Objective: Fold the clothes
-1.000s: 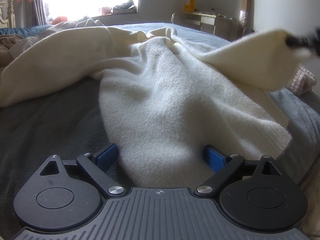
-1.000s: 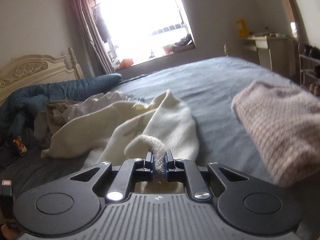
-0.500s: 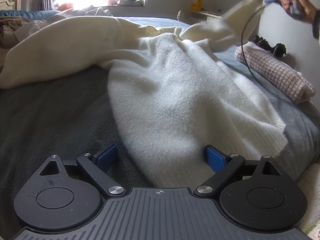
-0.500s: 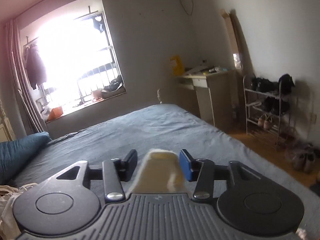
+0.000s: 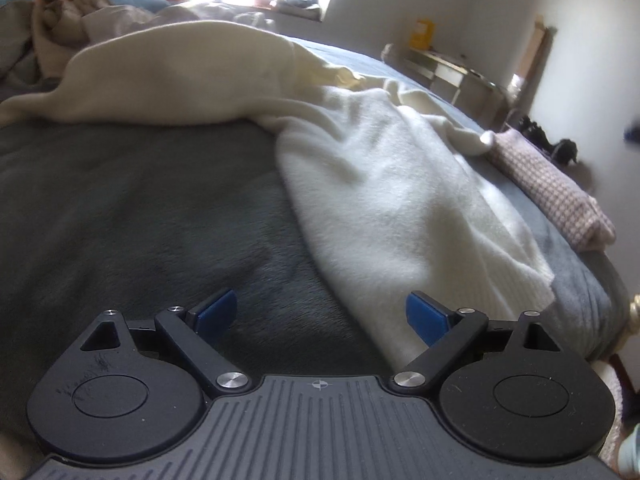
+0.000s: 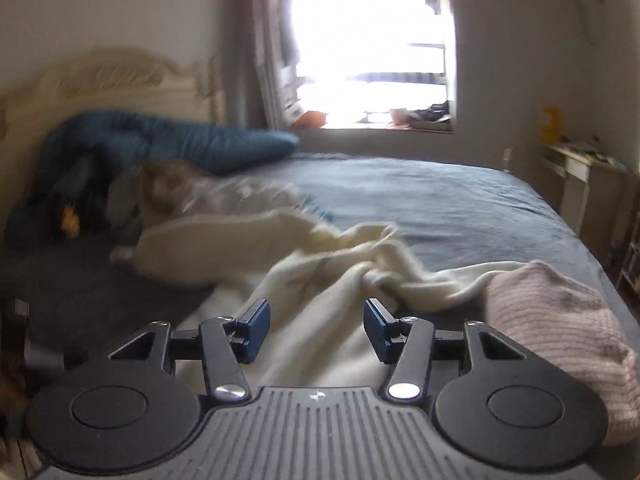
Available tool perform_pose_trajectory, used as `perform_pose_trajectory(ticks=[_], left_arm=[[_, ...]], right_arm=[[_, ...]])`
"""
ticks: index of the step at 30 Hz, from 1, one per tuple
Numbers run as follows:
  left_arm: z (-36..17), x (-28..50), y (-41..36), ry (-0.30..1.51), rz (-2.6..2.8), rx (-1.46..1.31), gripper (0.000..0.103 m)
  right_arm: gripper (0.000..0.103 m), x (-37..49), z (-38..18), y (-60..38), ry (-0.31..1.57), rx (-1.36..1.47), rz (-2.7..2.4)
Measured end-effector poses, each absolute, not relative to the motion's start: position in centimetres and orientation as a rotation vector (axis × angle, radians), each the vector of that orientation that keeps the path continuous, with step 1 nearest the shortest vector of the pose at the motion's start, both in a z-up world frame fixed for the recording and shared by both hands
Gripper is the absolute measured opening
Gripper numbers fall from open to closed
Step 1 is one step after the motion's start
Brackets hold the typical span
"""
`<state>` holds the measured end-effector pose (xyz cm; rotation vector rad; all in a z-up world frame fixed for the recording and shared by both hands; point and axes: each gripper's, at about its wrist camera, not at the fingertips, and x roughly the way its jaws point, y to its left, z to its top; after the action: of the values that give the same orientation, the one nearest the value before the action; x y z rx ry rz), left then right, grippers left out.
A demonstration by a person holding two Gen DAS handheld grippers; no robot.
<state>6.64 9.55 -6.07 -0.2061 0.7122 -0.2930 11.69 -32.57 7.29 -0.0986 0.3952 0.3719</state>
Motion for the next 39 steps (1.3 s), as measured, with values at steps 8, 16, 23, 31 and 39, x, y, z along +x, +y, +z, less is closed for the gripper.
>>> perform_pose_trajectory(ticks=[8,16,23,31,39], left_arm=[[-5.5,4.6,13.4,0.698,-0.201,-0.301,0.084],[-5.8,4.2,14.2,0.672,-0.198,-0.313,0.084],[-6.5,7.0,14.4,0.673,-0.282,-0.401,0.084],[-7.5,14.7,15.9,0.661,-0.257,-0.661,0.078],[-8.4,24.9,16.4,0.680,-0.313,-0.983,0.077]], right_arm=[[0.048,3.5,-3.3,-14.8,0.428,-0.651,0.627],[0.006,3.4,-2.3,-13.2,0.427,-0.553,0.577],[0.005,8.6,3.9,-21.5,0.446,-0.021,0.421],[0.005,13.0,4.8,-31.2,0.460,0.442,0.317],[0.005,13.6,3.9,-32.5,0.454,0.469,0.358]])
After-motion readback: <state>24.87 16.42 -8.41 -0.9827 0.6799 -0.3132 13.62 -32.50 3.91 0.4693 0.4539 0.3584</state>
